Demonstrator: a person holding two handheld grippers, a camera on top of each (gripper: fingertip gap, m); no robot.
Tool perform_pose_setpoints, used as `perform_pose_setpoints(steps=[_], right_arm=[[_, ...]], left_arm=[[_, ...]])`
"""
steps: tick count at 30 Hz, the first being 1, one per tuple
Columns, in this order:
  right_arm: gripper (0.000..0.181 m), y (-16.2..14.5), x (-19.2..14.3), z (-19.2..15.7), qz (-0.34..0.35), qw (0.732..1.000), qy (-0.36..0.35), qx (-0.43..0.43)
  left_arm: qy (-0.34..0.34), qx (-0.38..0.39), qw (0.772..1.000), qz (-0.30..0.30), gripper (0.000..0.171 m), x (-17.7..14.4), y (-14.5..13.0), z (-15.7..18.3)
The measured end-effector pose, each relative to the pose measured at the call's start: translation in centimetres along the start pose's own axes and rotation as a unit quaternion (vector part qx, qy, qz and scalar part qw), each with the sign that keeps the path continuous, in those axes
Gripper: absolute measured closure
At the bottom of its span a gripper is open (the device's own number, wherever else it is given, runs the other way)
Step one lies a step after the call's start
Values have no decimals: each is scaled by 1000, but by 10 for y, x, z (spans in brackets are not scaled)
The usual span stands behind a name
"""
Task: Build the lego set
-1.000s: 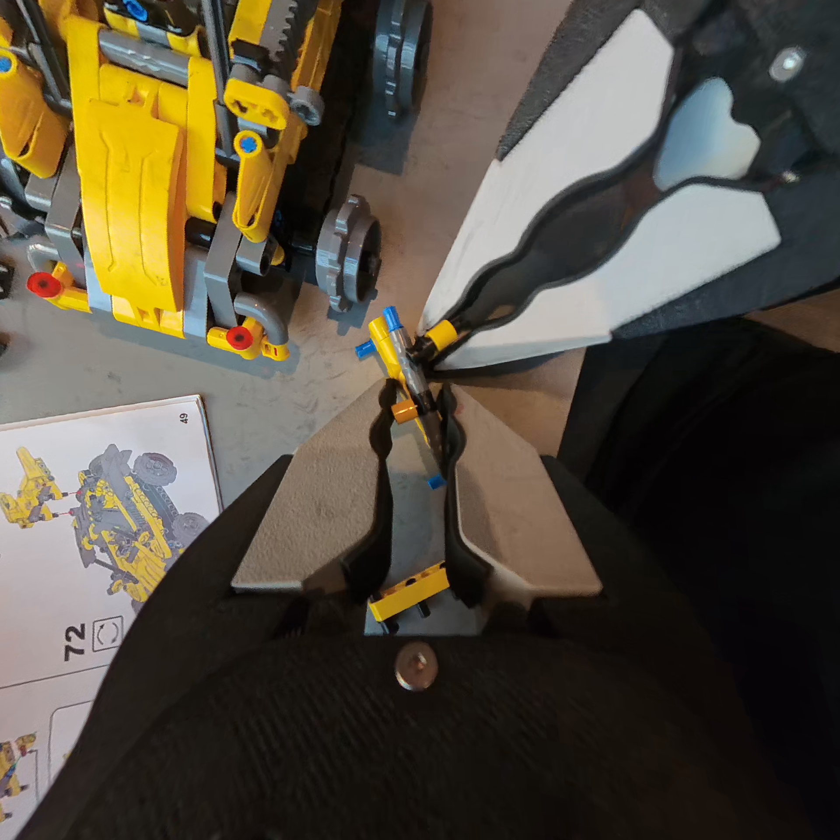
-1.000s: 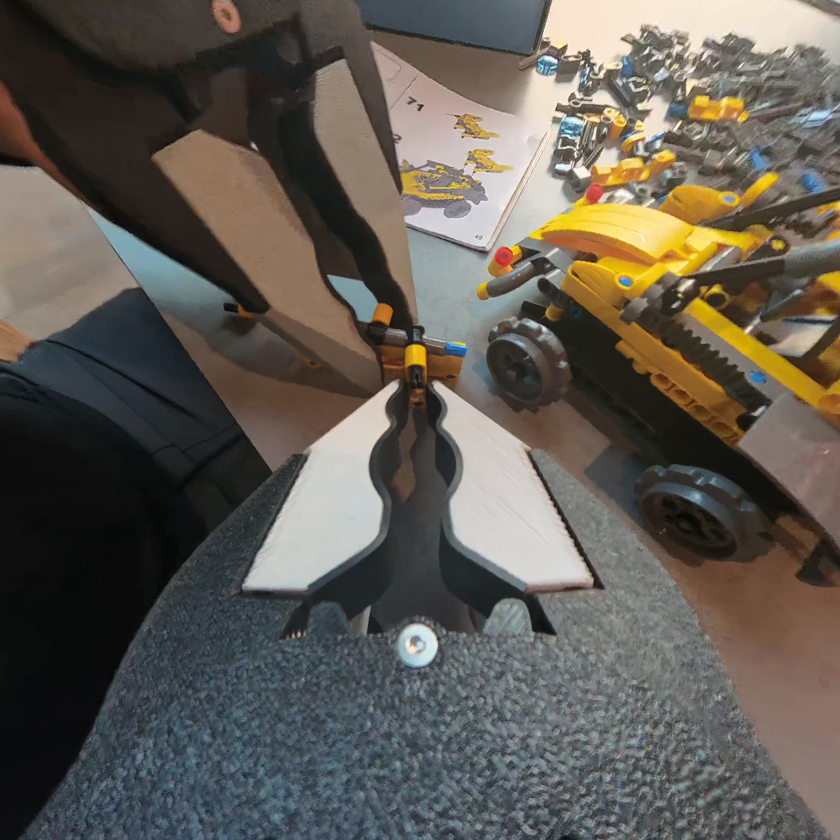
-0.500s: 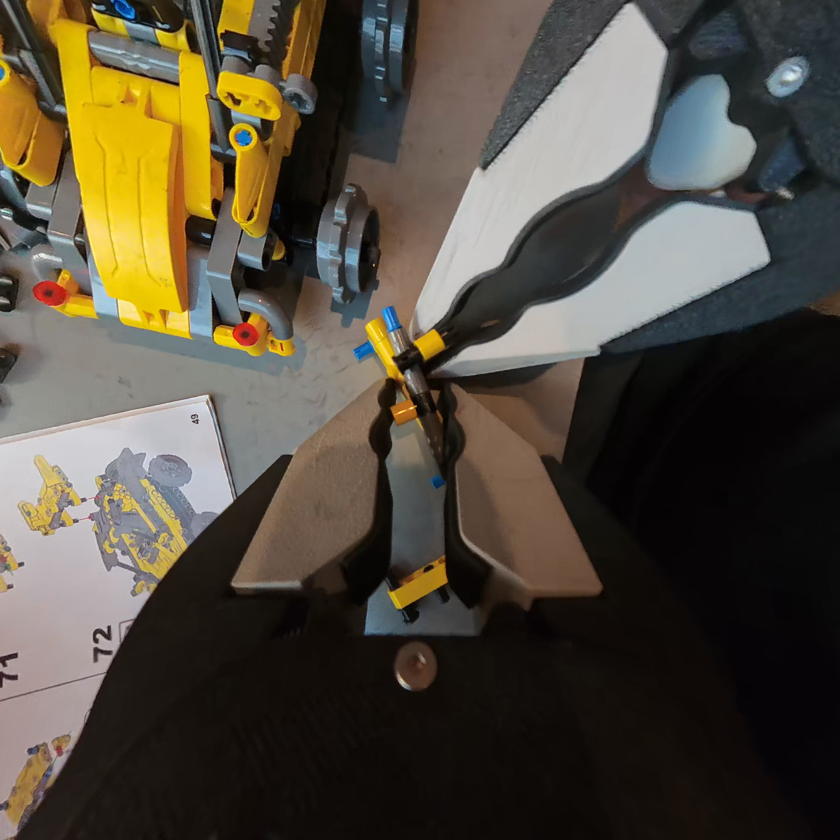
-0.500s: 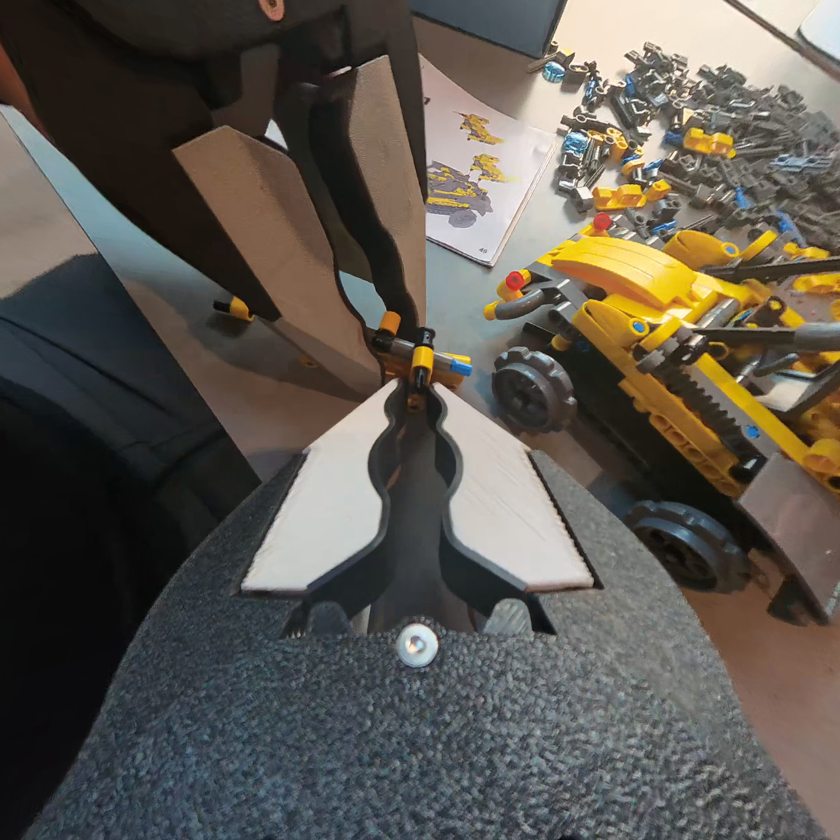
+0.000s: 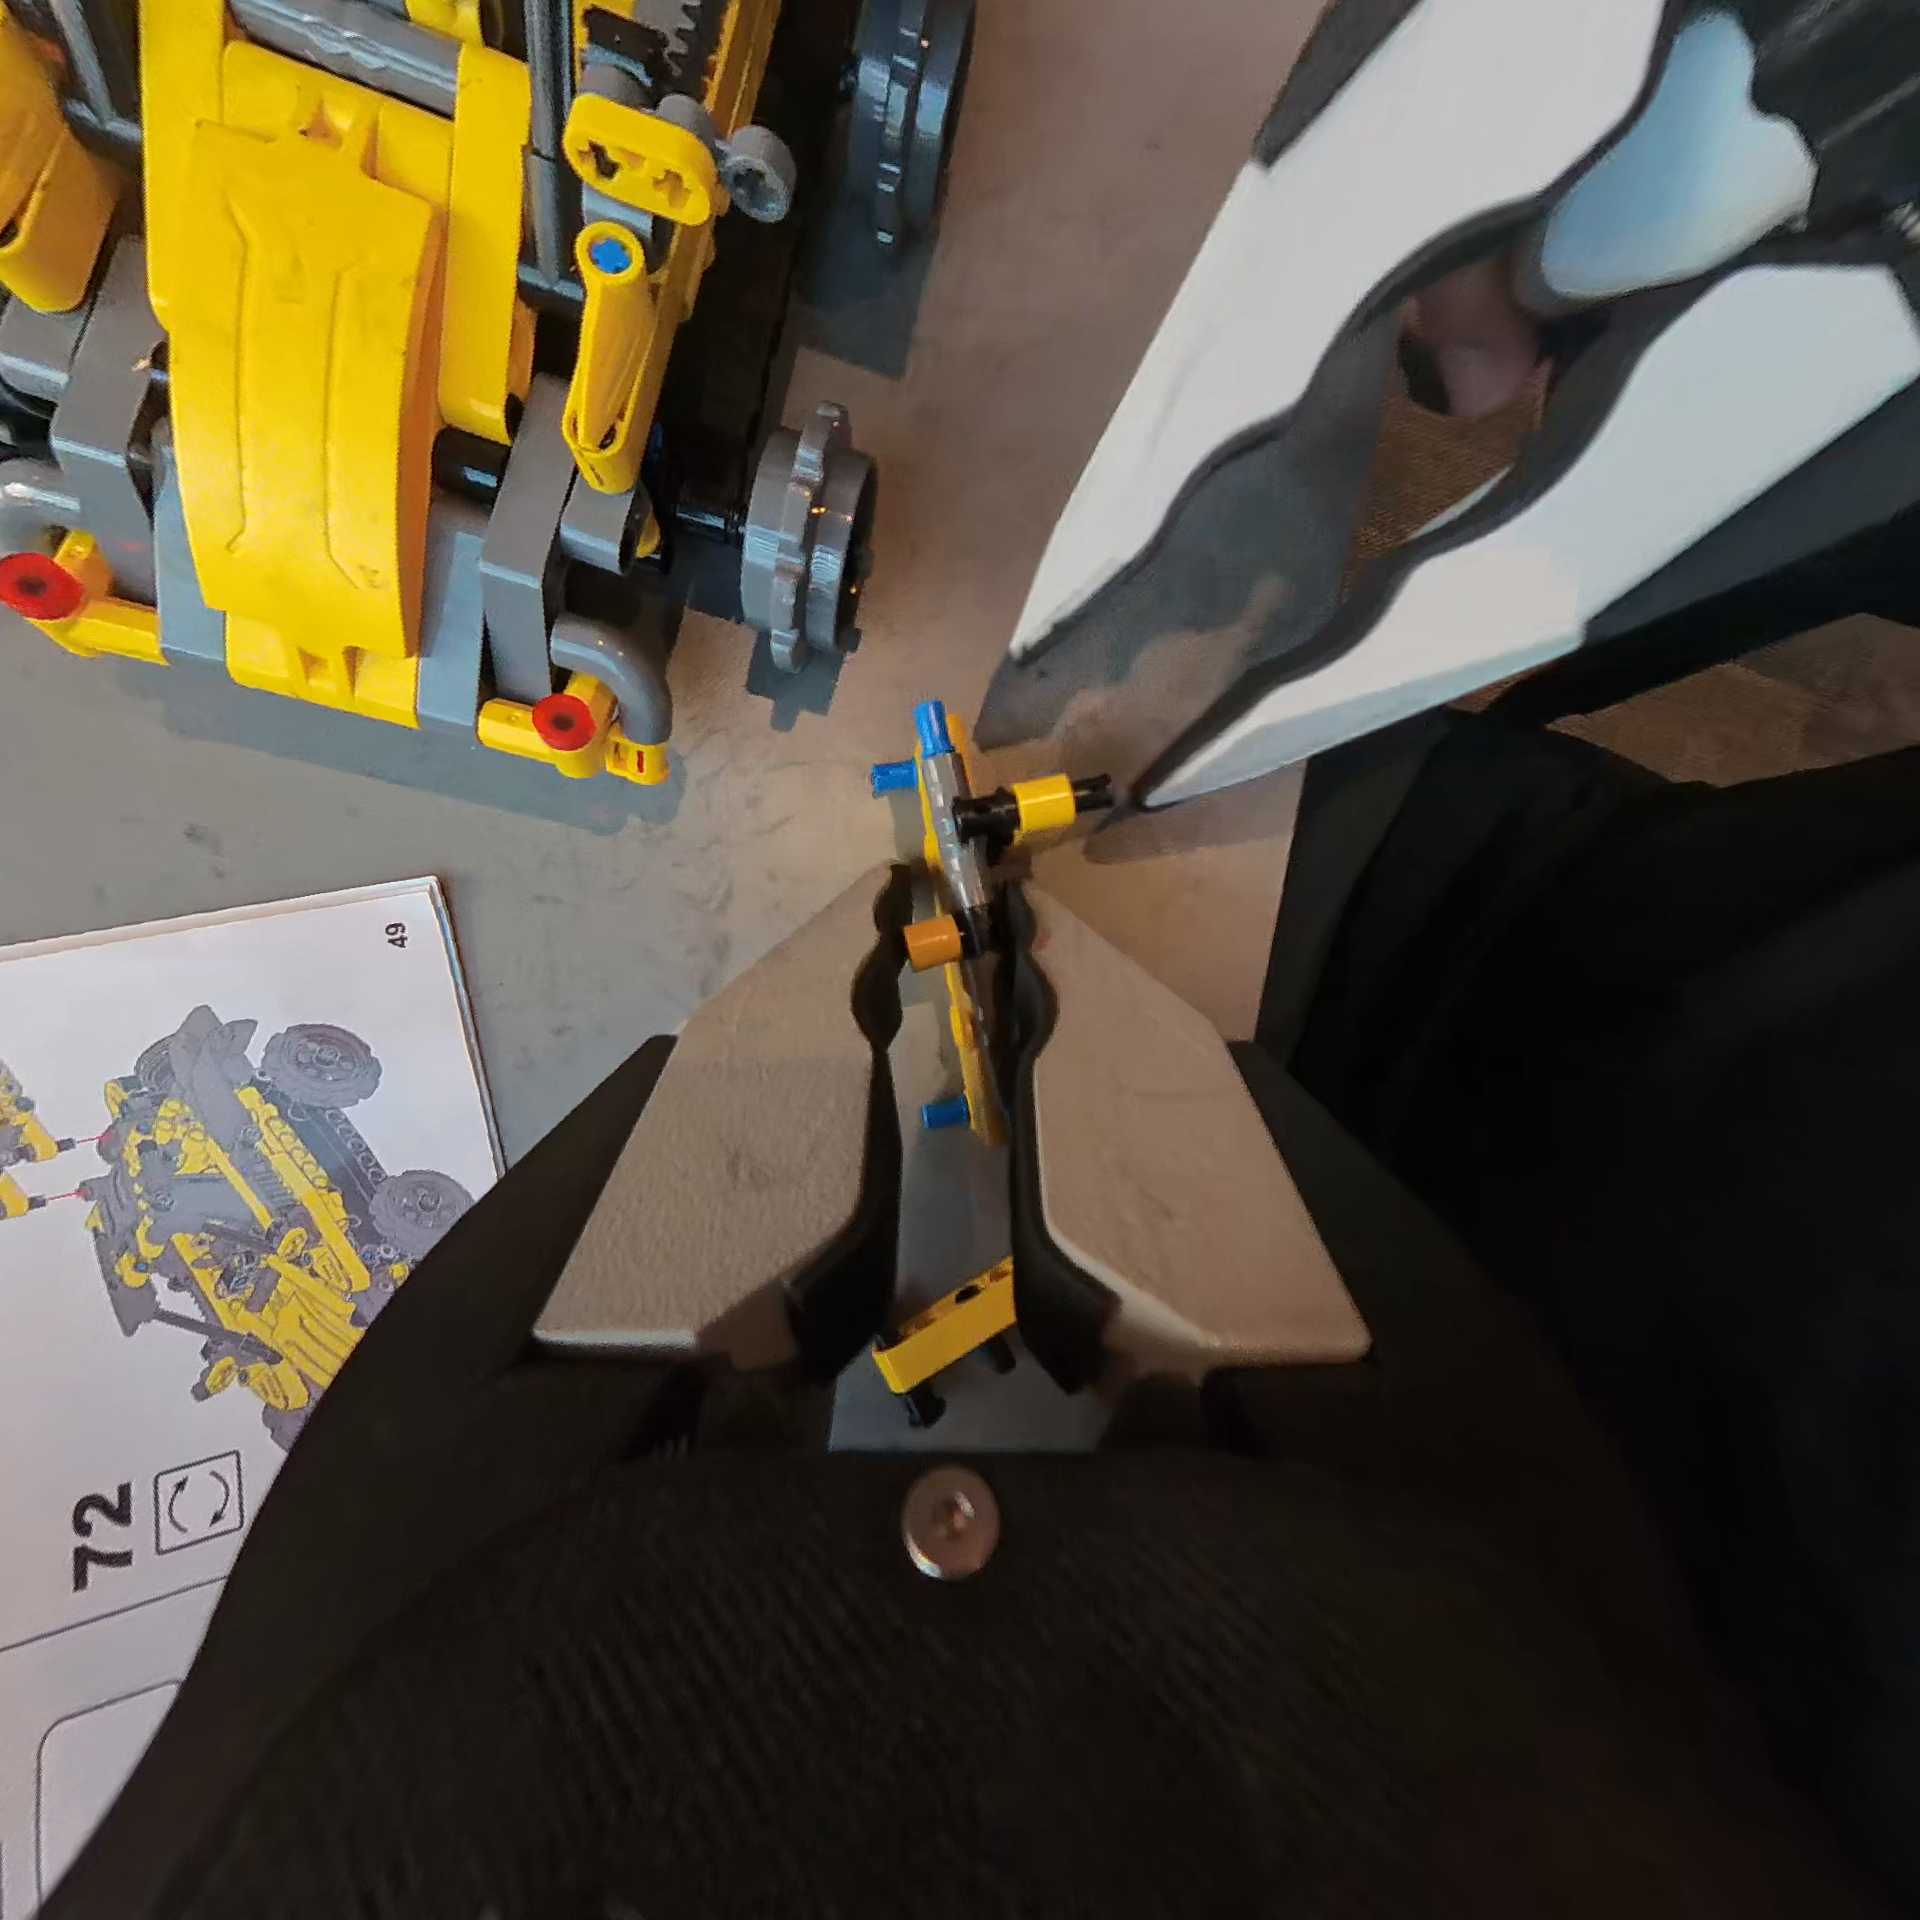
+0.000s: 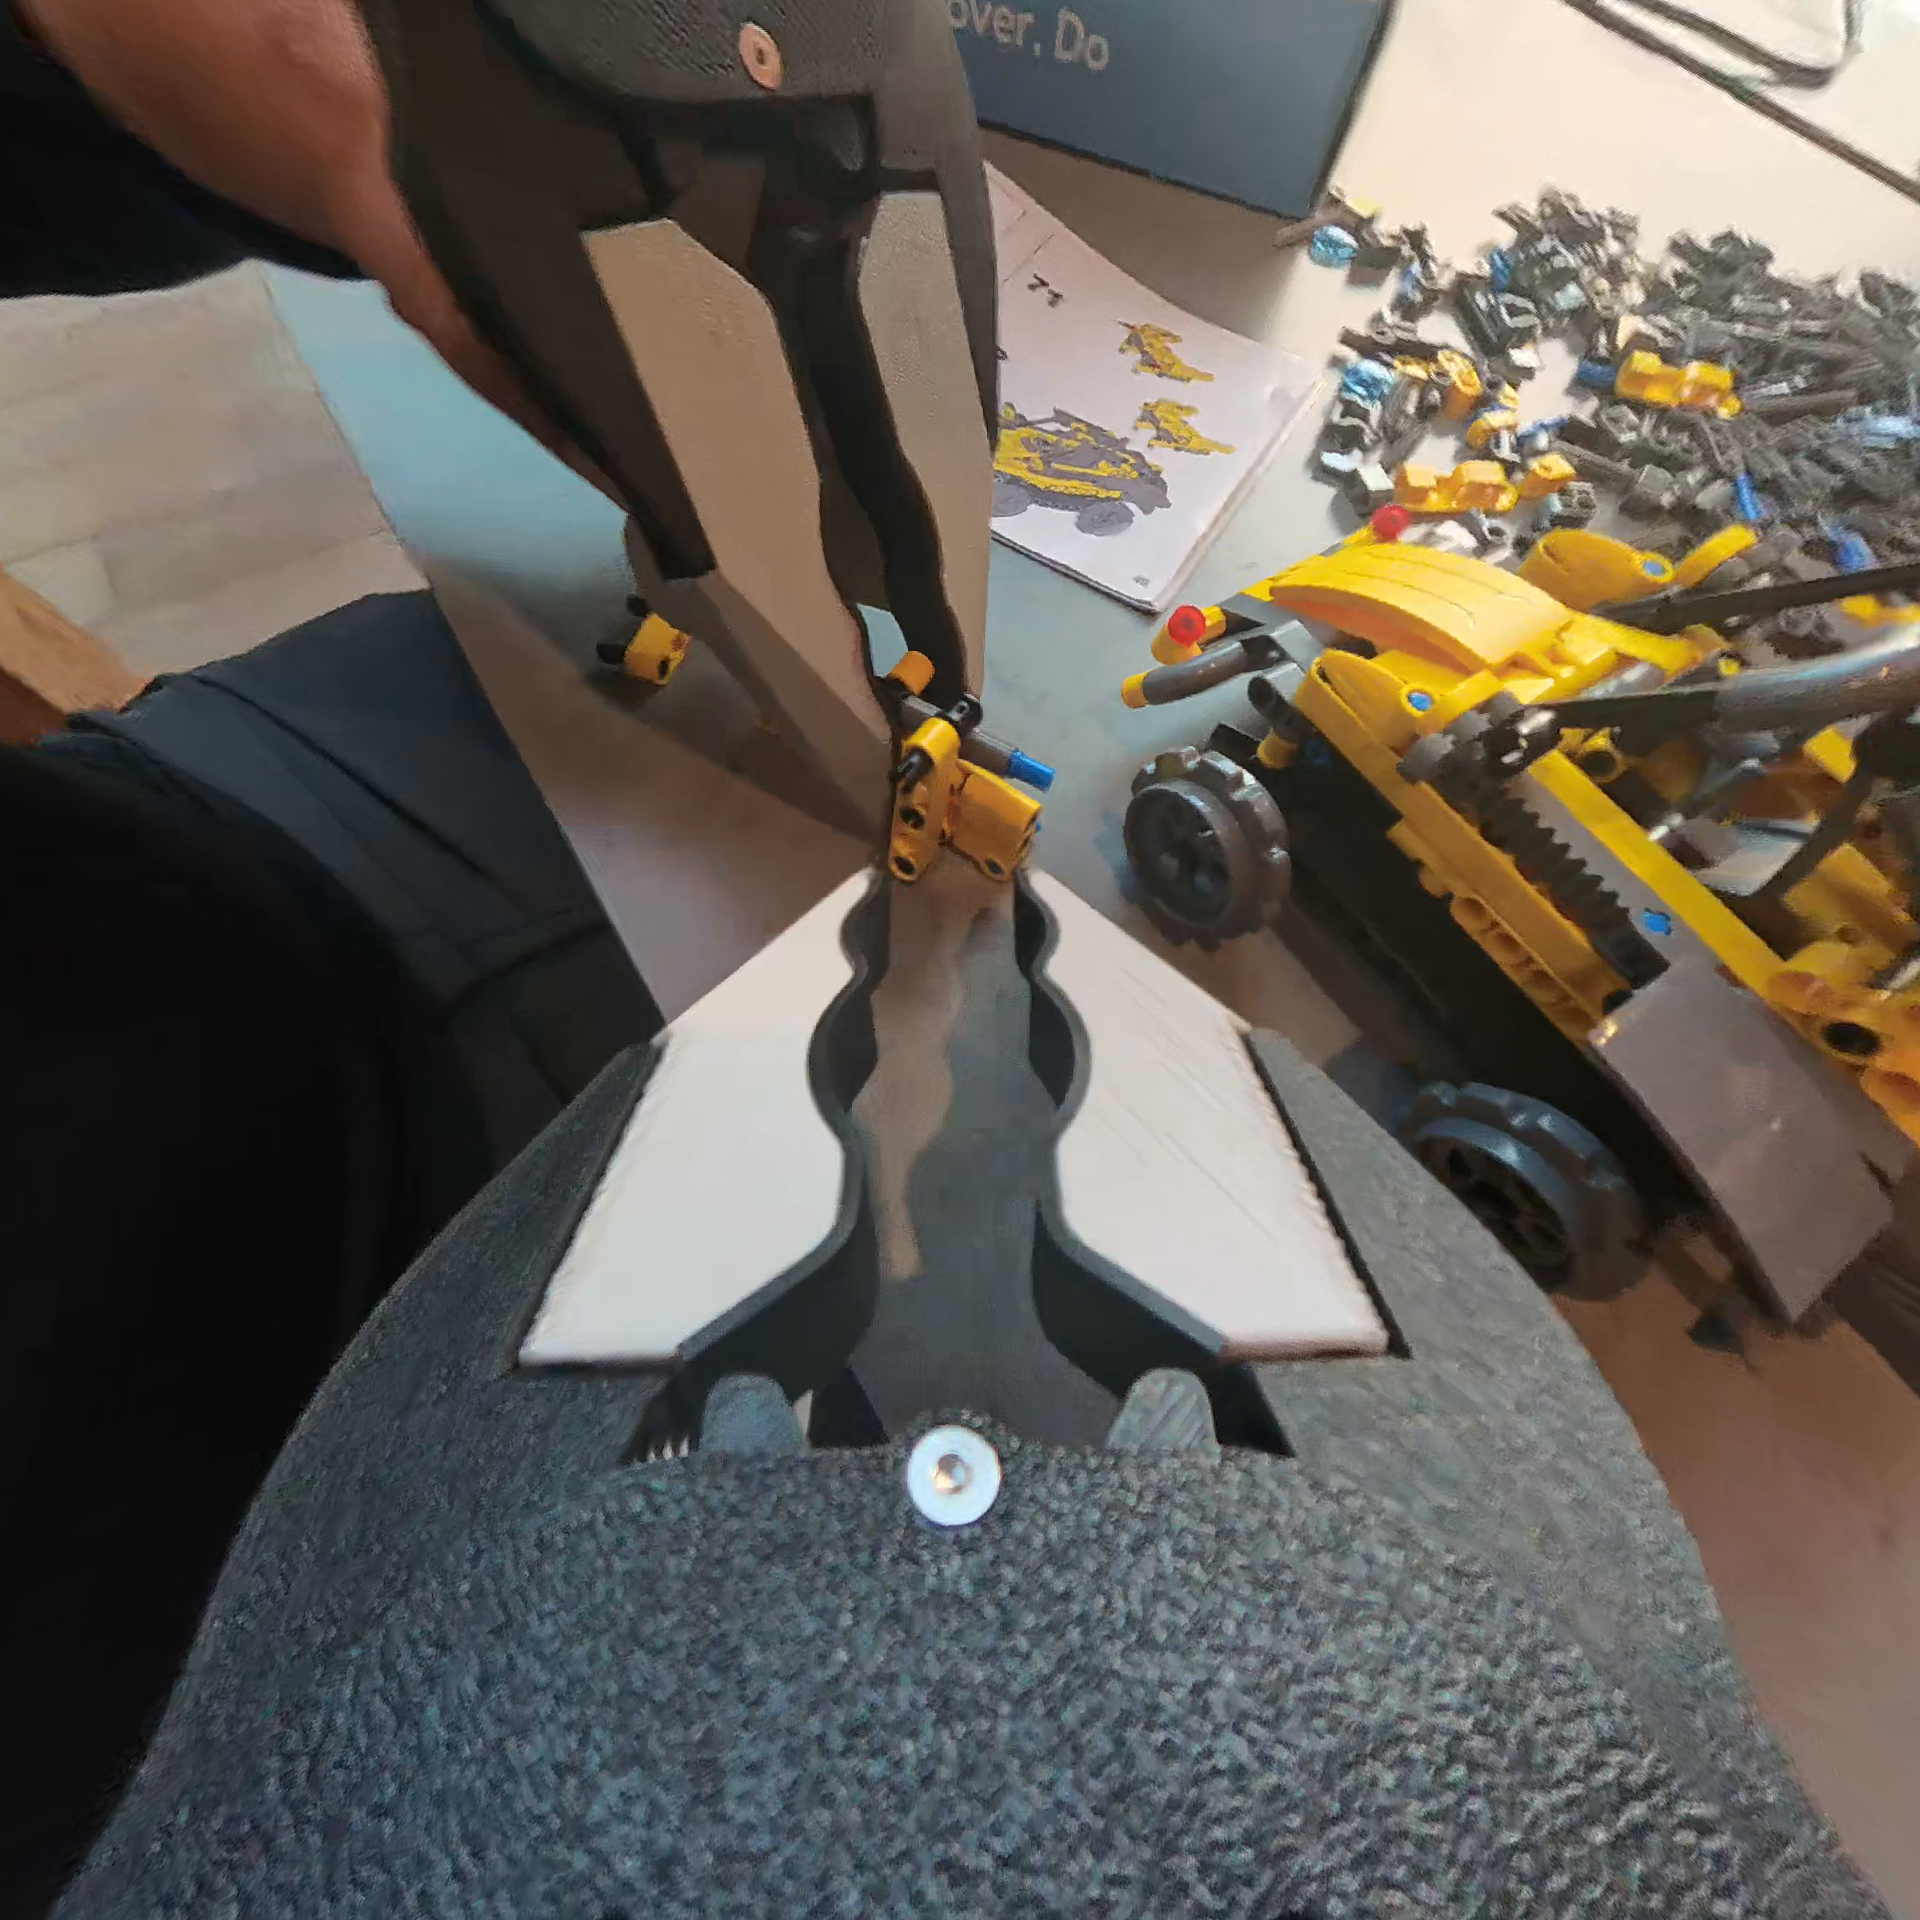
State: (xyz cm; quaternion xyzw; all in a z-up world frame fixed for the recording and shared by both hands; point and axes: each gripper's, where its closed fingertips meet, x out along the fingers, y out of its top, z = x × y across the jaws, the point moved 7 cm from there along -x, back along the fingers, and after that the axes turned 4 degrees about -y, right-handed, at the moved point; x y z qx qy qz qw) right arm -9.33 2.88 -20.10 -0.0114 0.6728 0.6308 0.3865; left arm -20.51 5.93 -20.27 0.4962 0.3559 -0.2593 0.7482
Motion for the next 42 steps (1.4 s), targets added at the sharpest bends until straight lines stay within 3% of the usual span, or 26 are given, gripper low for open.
perform_pose_setpoints(steps=[3, 9, 16, 20, 29, 42], right_arm=[[138, 3, -6, 1, 12, 999, 25, -27], [136, 5, 1, -3, -19, 994, 100, -36], [146, 1, 1, -16, -44, 978, 137, -149], [158, 0, 3, -19, -42, 975, 169, -138], [159, 1, 7, -20, -57, 974, 190, -111], [158, 5, 13, -19, -66, 970, 211, -100]], left_arm=[[-12, 14, 1000, -7, 158, 0, -1, 3], [-45, 80, 995, -26, 158, 5, -1, 22], [-64, 140, 988, -34, 157, 8, -4, 34], [-69, 124, 989, -43, 158, 7, -4, 33], [-85, 115, 989, -42, 146, 5, -6, 38], [-24, 58, 998, 2, 151, 3, -15, 42]])
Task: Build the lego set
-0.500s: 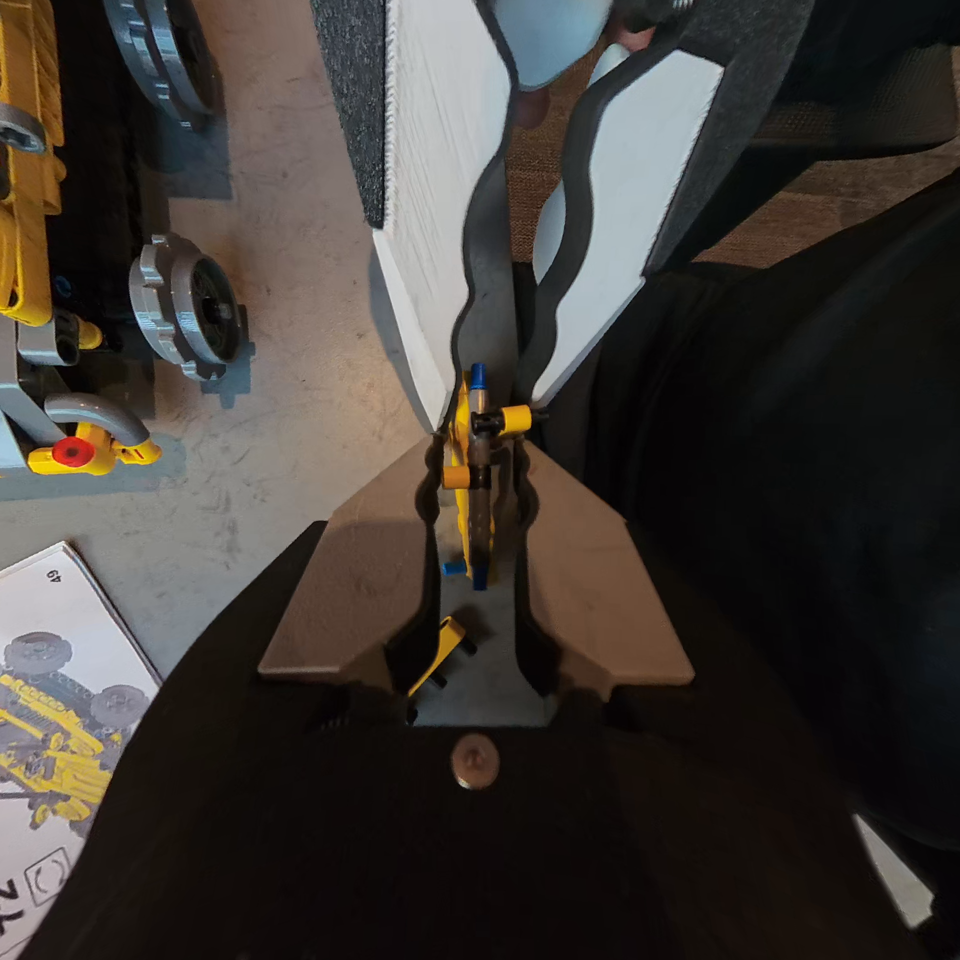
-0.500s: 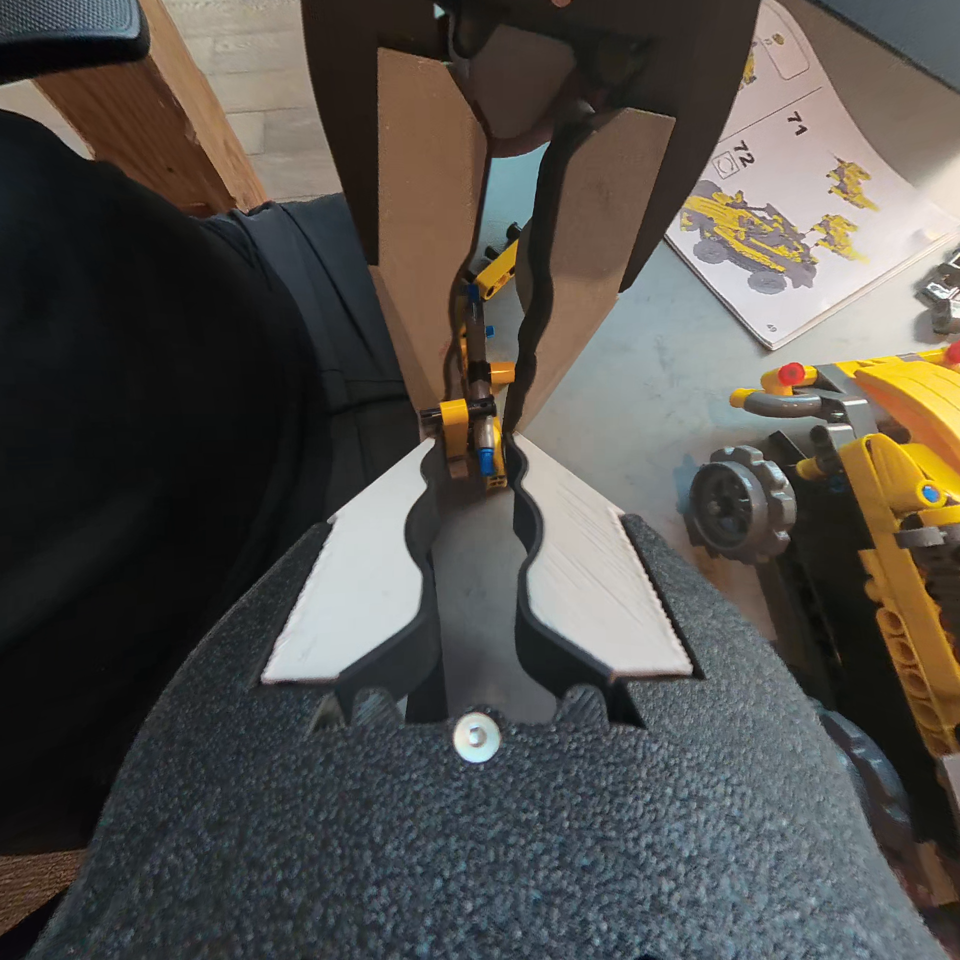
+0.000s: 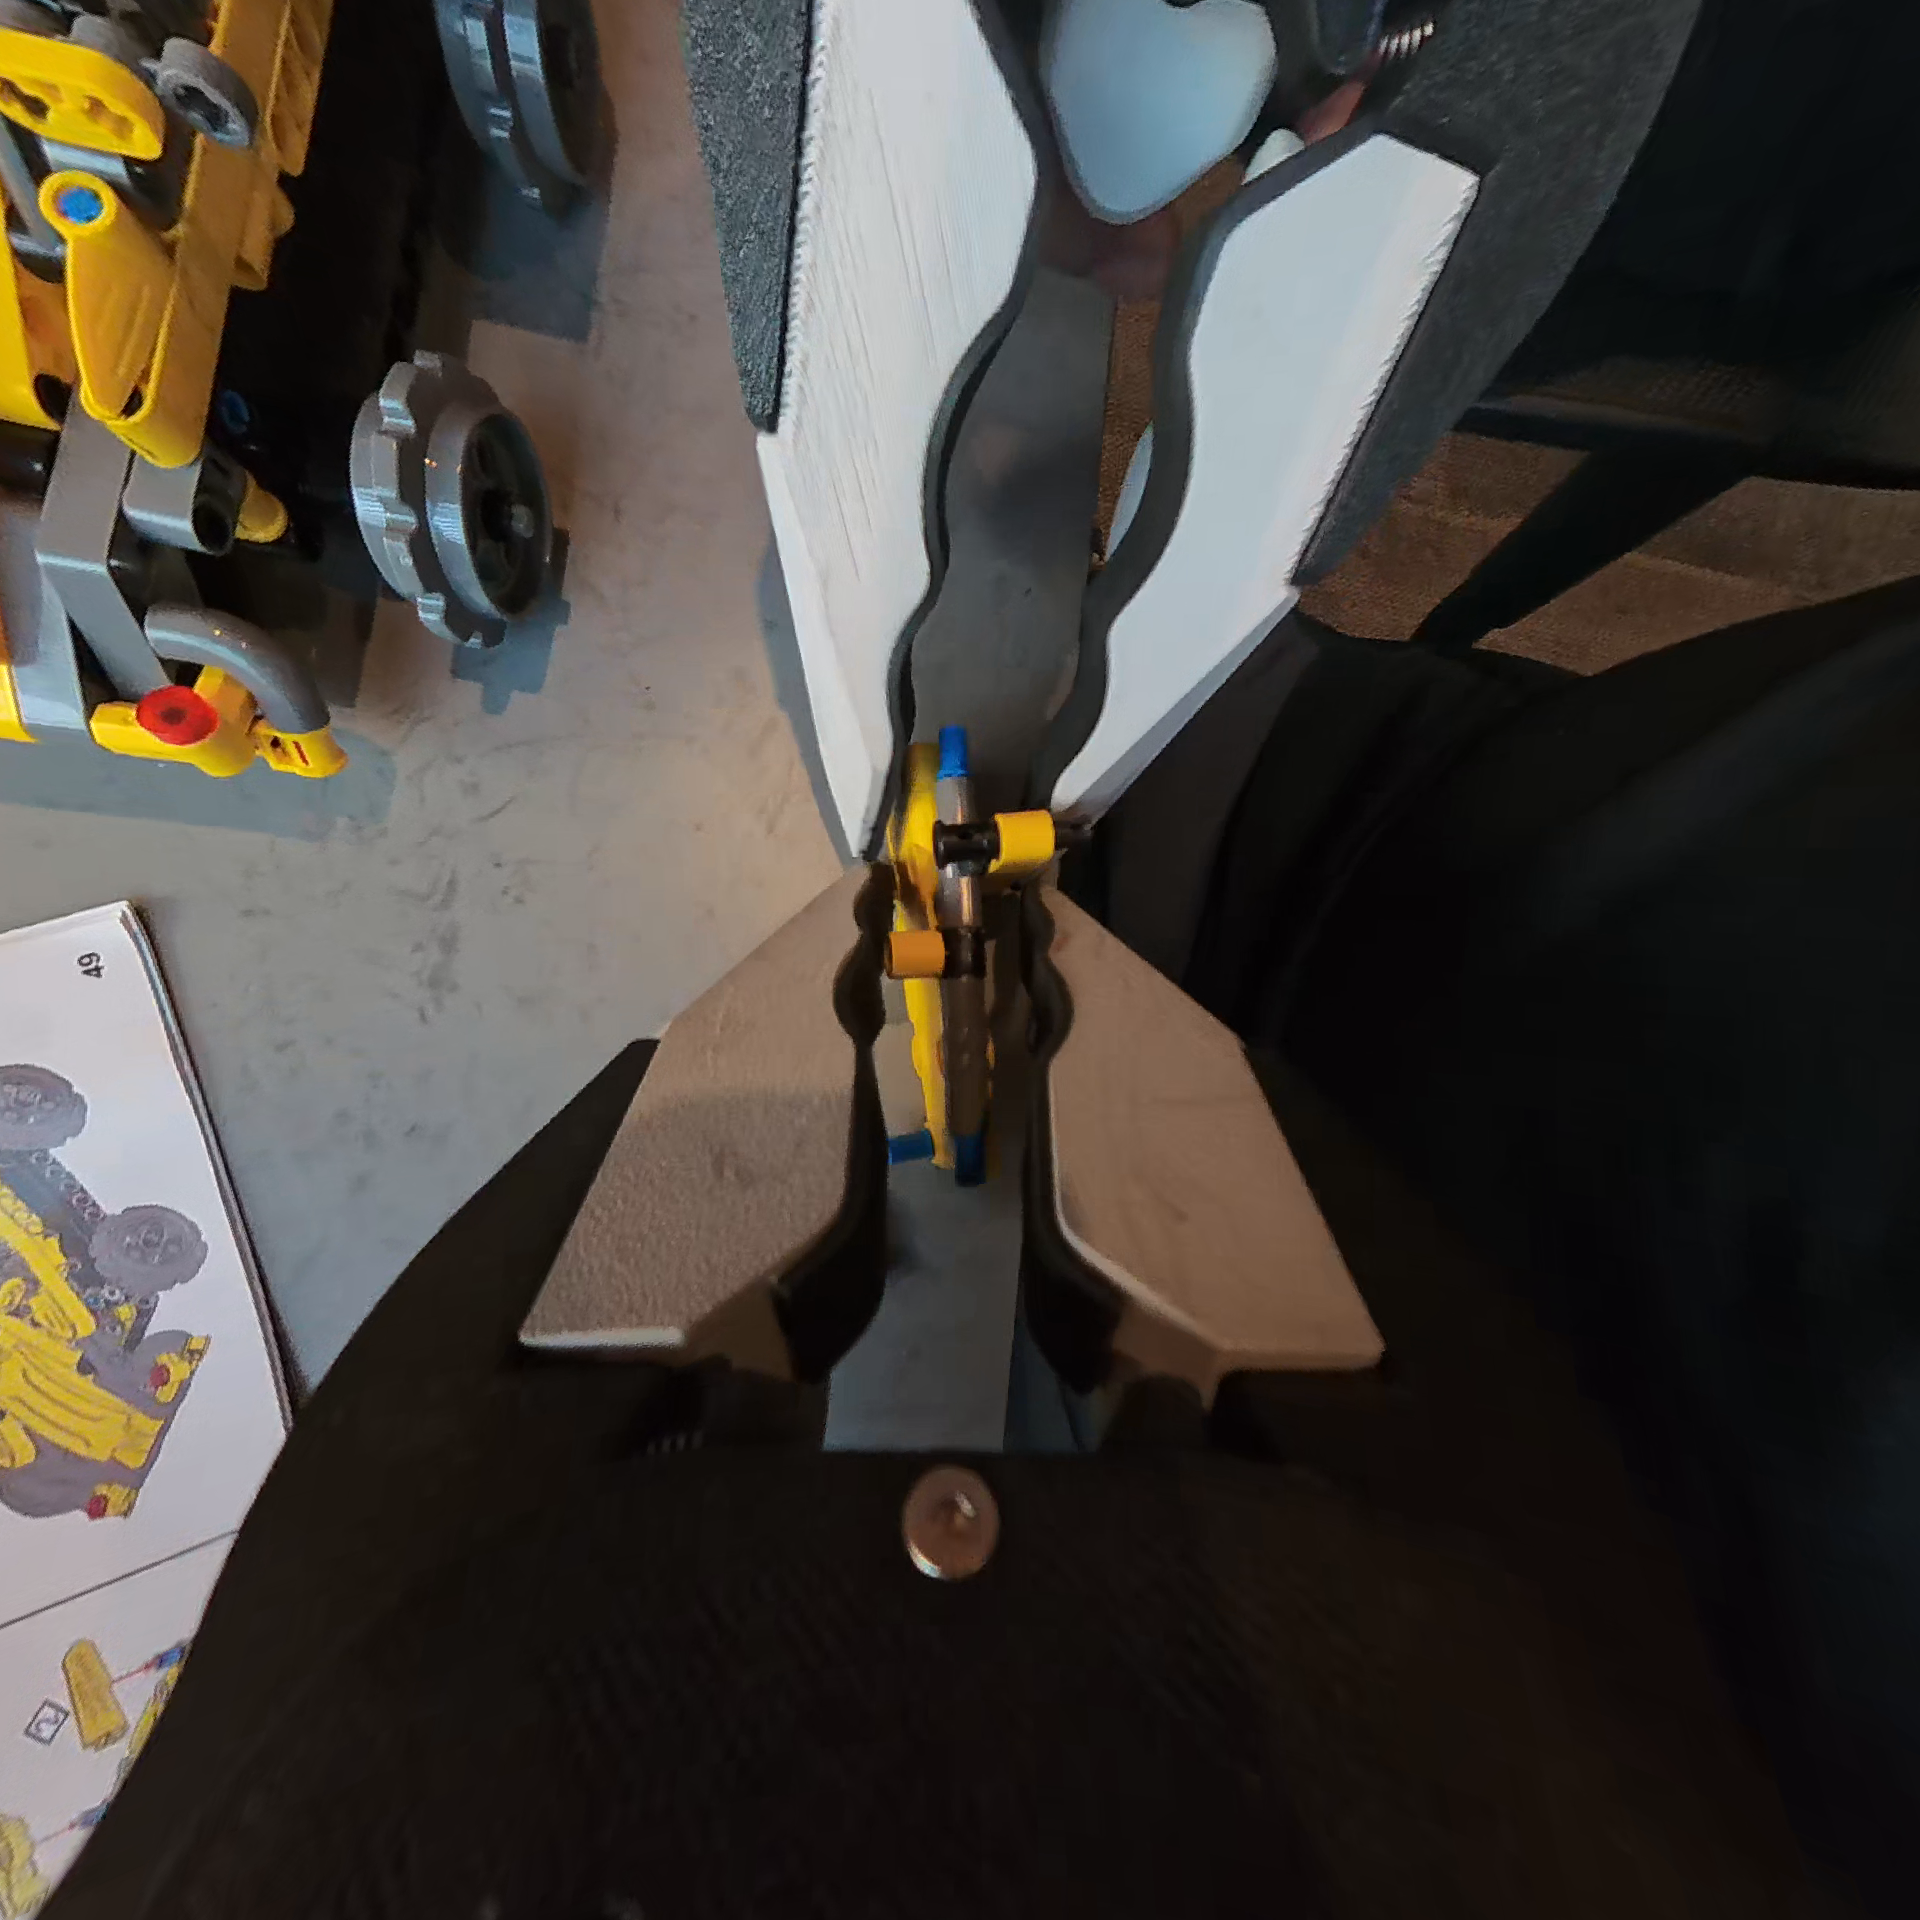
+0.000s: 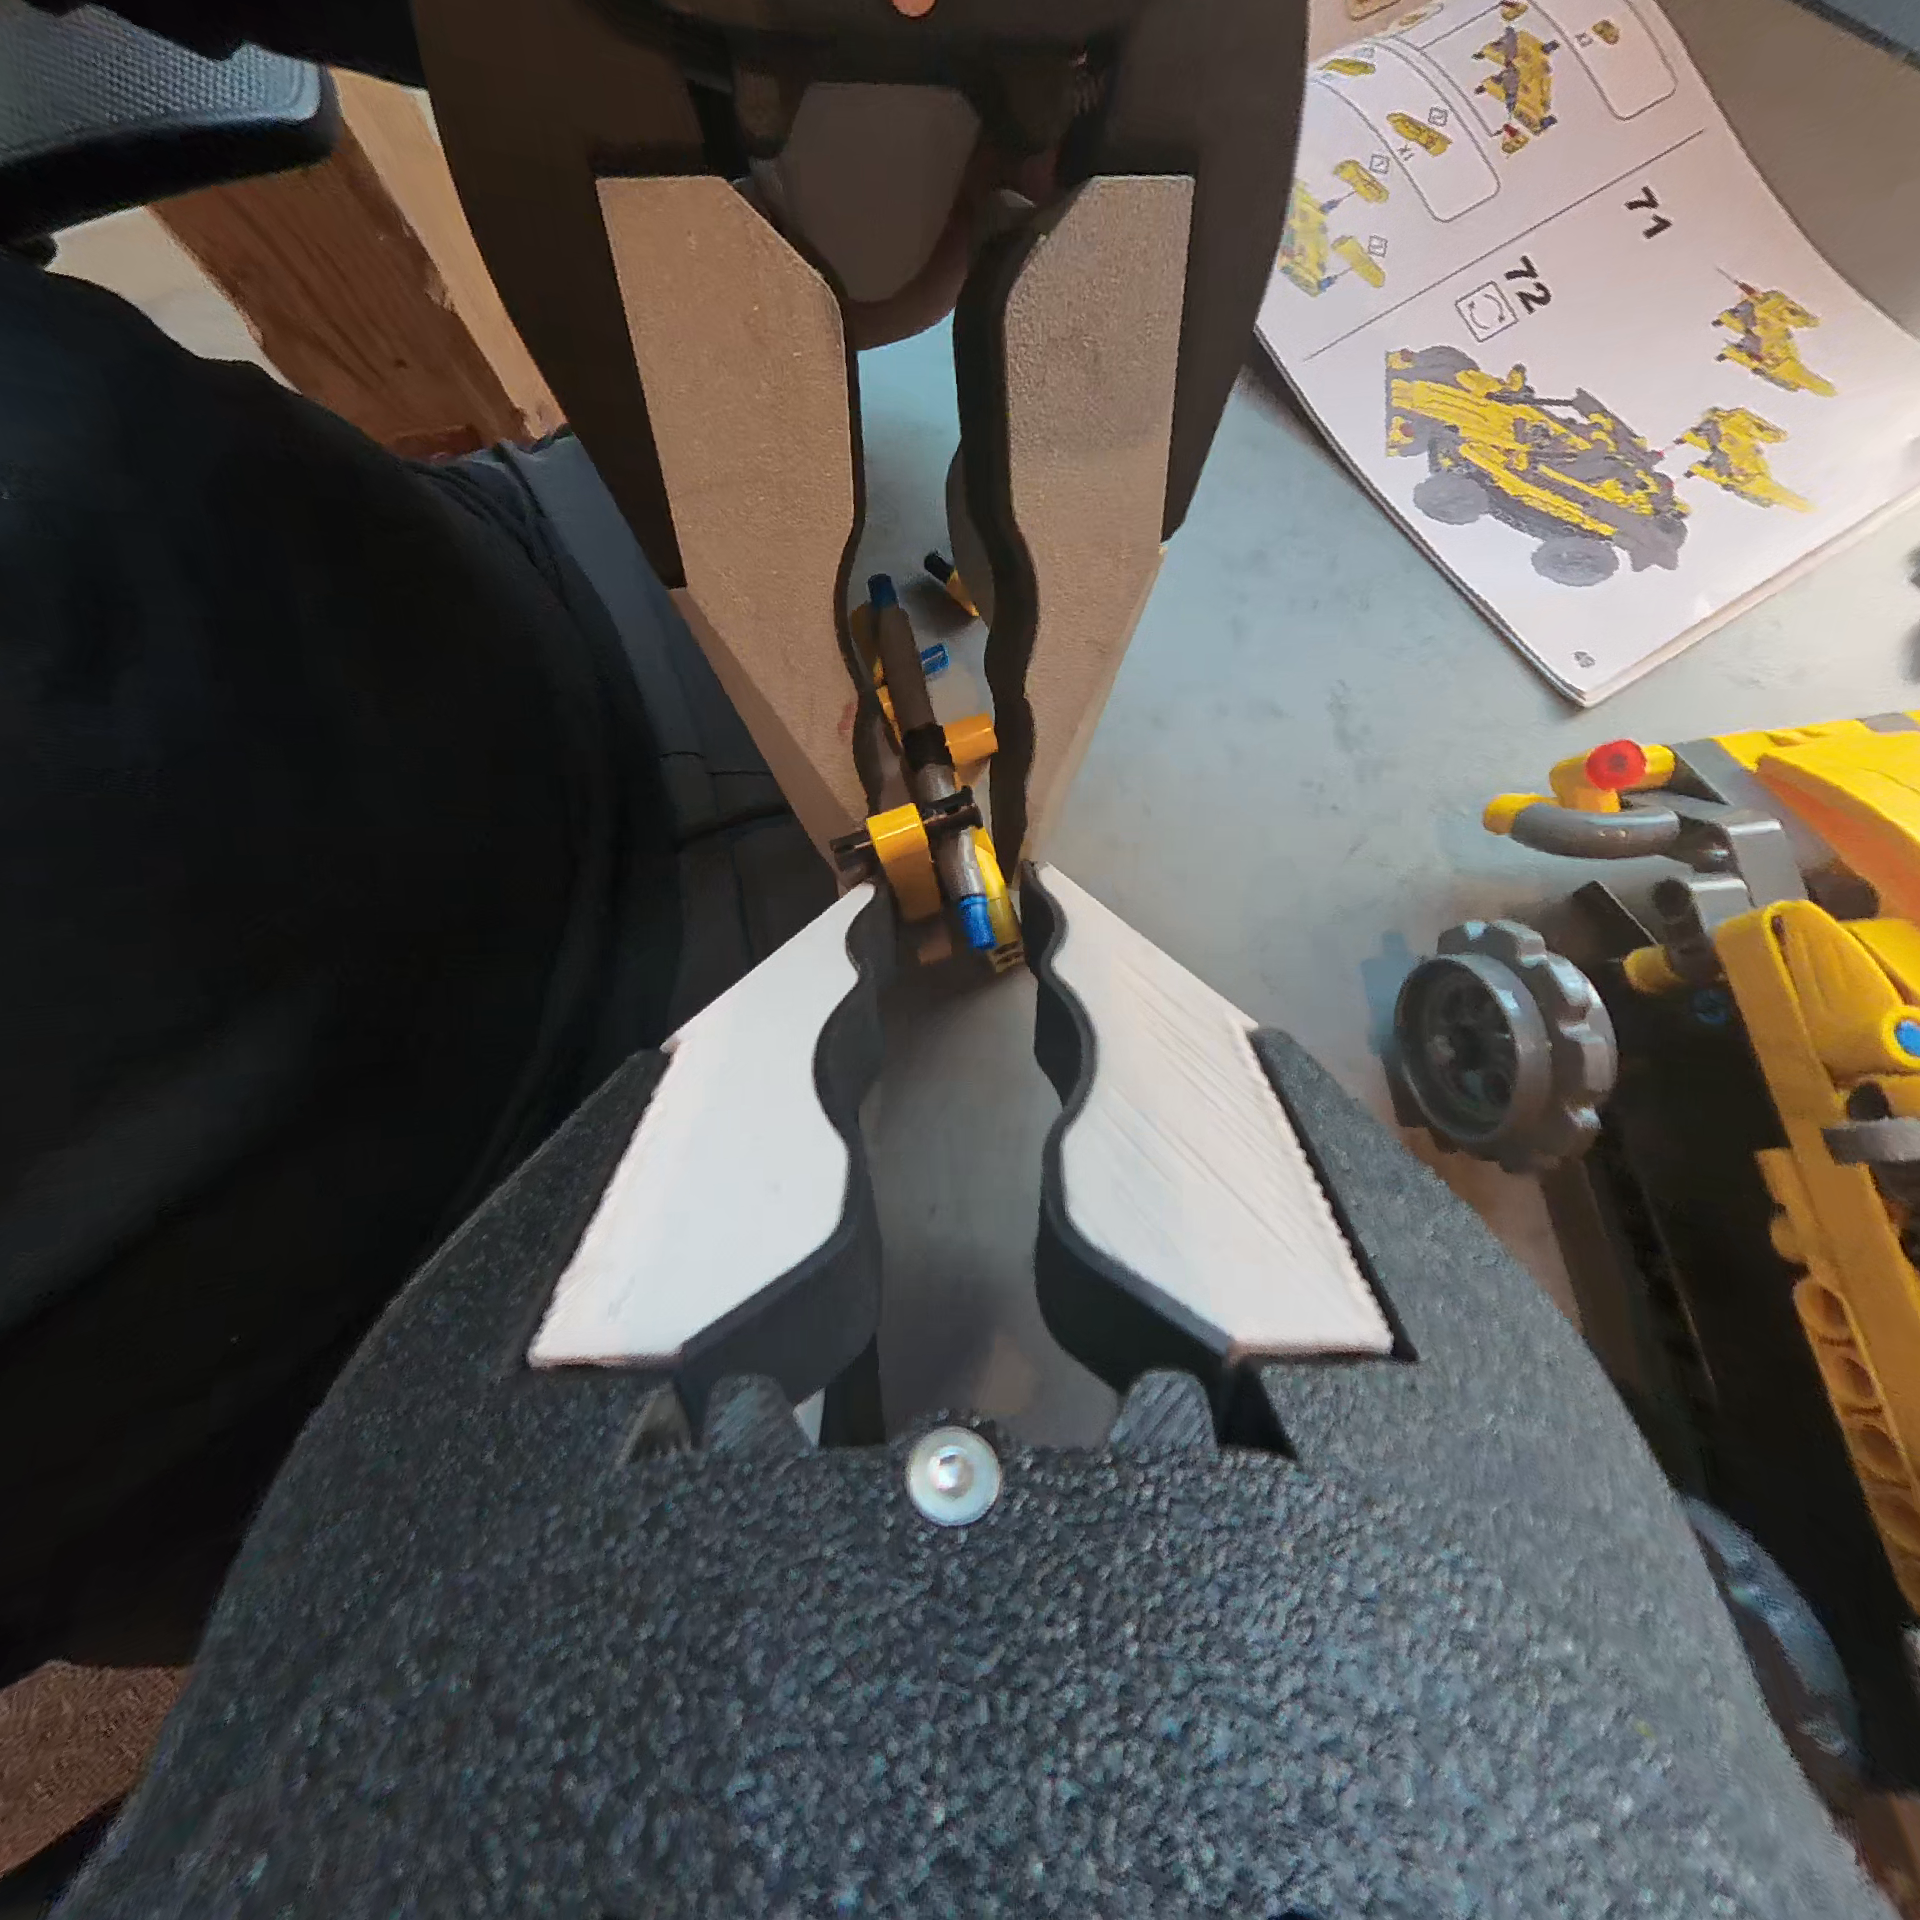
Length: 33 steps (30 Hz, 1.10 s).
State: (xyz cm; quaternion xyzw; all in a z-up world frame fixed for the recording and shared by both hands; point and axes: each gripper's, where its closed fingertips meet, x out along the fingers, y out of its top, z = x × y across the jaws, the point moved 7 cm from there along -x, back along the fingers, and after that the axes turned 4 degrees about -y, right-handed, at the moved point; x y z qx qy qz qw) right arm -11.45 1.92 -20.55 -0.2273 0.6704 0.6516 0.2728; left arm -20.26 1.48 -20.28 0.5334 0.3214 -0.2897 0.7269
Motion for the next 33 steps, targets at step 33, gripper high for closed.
perform_pose_setpoints(steps=[33], right_arm=[[163, 0, 1, 7, 3, 1000, -13, -23]], left_arm=[[68, 32, 996, -43, 147, -8, -9, 1]])
